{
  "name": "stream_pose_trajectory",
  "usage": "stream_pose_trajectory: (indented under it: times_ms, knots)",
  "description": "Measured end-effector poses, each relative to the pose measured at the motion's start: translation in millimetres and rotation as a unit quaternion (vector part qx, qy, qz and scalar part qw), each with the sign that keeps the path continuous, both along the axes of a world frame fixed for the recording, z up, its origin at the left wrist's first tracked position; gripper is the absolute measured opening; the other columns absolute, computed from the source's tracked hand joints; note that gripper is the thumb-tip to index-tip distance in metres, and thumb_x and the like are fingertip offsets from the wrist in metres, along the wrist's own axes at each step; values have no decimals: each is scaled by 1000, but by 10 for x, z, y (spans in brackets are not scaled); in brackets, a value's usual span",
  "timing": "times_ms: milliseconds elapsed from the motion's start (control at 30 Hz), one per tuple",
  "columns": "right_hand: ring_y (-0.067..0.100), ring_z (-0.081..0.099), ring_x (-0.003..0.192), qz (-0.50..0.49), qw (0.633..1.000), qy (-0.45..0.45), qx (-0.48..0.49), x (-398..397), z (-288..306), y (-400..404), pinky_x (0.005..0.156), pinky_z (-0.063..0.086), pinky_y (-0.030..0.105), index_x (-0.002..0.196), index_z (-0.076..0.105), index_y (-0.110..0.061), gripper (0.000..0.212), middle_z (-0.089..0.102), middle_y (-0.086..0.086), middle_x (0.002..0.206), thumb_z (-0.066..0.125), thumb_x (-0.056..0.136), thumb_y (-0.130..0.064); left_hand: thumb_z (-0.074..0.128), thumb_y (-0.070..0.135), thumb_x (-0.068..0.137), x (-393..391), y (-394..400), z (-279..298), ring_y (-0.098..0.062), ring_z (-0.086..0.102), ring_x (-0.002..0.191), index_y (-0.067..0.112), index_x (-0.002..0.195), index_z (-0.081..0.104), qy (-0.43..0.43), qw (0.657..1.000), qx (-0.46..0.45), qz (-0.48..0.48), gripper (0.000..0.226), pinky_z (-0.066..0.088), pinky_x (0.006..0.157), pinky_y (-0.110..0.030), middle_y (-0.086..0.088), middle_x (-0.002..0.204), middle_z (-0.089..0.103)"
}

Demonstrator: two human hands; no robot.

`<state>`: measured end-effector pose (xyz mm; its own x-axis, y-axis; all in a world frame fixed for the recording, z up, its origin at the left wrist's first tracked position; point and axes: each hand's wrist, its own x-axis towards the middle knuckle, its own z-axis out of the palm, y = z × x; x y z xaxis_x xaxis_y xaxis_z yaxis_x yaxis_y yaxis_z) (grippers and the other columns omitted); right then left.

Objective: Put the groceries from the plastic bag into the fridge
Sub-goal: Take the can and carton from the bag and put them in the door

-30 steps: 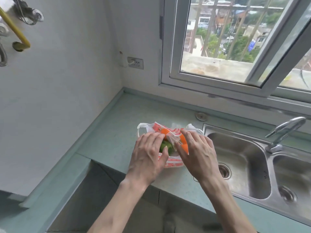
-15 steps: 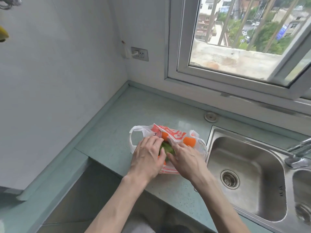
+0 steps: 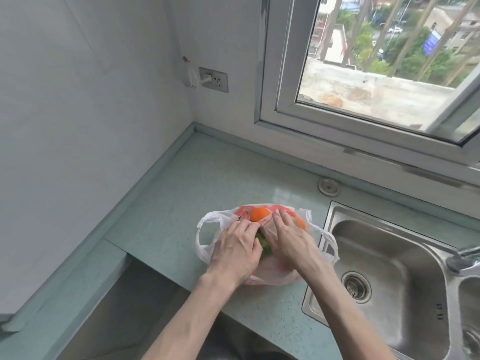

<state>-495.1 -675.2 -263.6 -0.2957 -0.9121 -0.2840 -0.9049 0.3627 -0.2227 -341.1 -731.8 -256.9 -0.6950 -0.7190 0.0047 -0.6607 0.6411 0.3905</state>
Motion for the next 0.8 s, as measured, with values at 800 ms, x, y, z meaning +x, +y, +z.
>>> stream_pose_trajectory:
  times_ms: [800]
  knots:
    - [27,4,160,-83,992,94,19,-410,-54,-434,127,14,49,165,-5,-22,84,-7,3,173,40,103,-57,43,58,101,196,-936,-79,-28,8,159,15,164,1,-242,966,-89,20,87,10,128,-43,-9,172,5]
